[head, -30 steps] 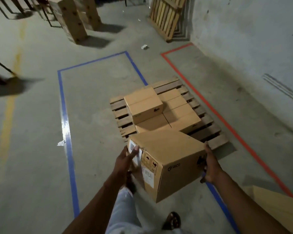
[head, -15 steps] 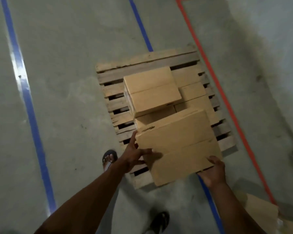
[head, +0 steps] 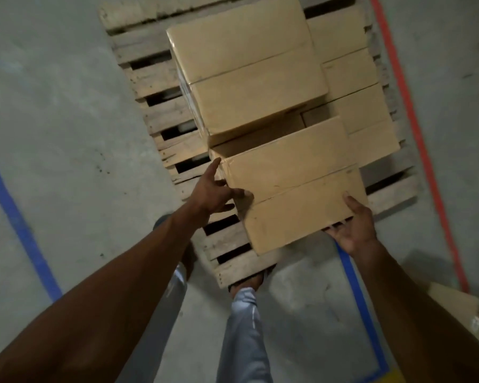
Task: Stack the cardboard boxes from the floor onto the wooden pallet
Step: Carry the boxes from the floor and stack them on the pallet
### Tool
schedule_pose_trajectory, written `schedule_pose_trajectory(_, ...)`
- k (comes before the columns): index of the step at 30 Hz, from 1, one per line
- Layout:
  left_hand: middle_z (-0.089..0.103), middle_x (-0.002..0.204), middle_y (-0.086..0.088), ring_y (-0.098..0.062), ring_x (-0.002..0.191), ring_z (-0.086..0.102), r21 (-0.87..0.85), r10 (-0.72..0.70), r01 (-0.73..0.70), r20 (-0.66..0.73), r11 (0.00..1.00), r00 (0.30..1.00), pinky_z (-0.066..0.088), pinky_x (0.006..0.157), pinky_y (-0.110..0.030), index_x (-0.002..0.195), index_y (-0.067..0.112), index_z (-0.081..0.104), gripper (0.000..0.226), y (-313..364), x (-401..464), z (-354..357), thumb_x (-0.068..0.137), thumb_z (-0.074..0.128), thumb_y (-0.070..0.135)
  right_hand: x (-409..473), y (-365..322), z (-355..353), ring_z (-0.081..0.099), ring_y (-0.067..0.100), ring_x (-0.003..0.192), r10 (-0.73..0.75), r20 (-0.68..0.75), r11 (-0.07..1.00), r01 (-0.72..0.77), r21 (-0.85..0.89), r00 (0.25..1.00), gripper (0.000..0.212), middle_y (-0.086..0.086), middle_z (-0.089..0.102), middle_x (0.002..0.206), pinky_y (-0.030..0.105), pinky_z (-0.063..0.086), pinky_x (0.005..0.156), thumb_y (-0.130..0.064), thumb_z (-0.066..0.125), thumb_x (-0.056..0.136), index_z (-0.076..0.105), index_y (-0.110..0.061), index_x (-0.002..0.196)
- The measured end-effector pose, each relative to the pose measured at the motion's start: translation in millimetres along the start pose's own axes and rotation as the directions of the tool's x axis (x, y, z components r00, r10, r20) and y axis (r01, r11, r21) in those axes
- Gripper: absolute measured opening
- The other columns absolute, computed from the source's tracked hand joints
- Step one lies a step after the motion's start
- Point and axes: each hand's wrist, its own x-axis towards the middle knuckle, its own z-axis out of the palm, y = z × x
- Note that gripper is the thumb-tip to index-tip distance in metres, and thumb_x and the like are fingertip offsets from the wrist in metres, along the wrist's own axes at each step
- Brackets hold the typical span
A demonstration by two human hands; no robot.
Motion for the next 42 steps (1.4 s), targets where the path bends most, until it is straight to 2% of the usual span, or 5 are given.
schedule_pose_trajectory(11, 0.063, 0.144, 0.001, -0.018, 0.127, 0.063, -0.085, 0.128, -0.135, -0.078, 0.987, 0.989, 0.061, 0.099, -0.043, 0.163, 0.04, 0.032, 0.106, -19.3, 1.6, -4.6, 0.078, 0.091, 0.015, 44.8, -11.9, 10.2, 0.058, 0.039, 0.128, -0.023, 0.147, 0.998, 0.03, -0.049, 0.989, 0.096, 0.01, 0.062, 0.143, 0.064, 0.057, 0.081, -0.04, 0.099, 0.059, 0.055, -0.031, 0.144)
schedule_pose_trajectory(21, 0.061, 0.145, -0.003, -0.021, 0.124, 0.066, -0.114, 0.183, -0.197, -0.124, 0.974, 0.975, 0.066, 0.088, -0.04, 0.164, 0.035, 0.033, 0.099, 10.6, 5.9, -4.4, 0.084, 0.087, 0.012, 44.8, -15.7, 30.9, 0.06, 0.031, 0.119, 0.008, 0.136, 1.0, -0.005, -0.021, 0.991, 0.068, 0.005, 0.063, 0.137, 0.046, 0.062, 0.057, -0.037, 0.08, 0.084, 0.053, -0.034, 0.146)
schedule_pose_trajectory(26, 0.038, 0.167, -0.008, -0.027, 0.142, 0.052, -0.023, 0.207, -0.213, -0.153, 0.977, 0.966, 0.053, 0.109, -0.054, 0.167, 0.042, 0.013, 0.13, 9.8, 4.7, -7.9, 0.069, 0.097, 0.041, 43.7, -23.8, 34.3, 0.057, 0.031, 0.123, -0.057, 0.043, 0.988, 0.062, -0.14, 0.997, 0.072, 0.003, 0.06, 0.139, 0.061, 0.049, 0.098, -0.056, 0.079, 0.082, 0.051, -0.033, 0.145)
schedule_pose_trajectory(32, 0.029, 0.163, 0.015, -0.002, 0.139, 0.043, -0.071, 0.339, -0.358, -0.192, 0.931, 0.921, 0.033, 0.12, -0.041, 0.169, 0.037, -0.001, 0.117, 18.2, 13.1, -4.8, 0.087, 0.083, 0.041, 33.8, -81.4, 63.5, 0.044, 0.029, 0.141, -0.642, 0.071, 0.532, 0.51, -0.676, 0.764, 0.07, 0.008, 0.043, 0.158, 0.035, 0.039, 0.106, -0.055, 0.062, 0.097, 0.038, -0.023, 0.154)
schedule_pose_trajectory(42, 0.047, 0.146, 0.021, 0.01, 0.12, 0.054, -0.238, 0.416, -0.461, -0.217, 0.855, 0.883, 0.04, 0.096, -0.014, 0.158, 0.035, 0.023, 0.083, 38.5, 22.6, 21.3, 0.086, 0.059, 0.053, 53.1, -149.0, 175.4, 0.049, 0.023, 0.143, -0.472, 0.445, 0.286, 0.61, -0.739, 0.761, 0.082, 0.01, 0.051, 0.156, 0.027, 0.038, 0.112, -0.037, 0.073, 0.084, 0.042, -0.013, 0.156)
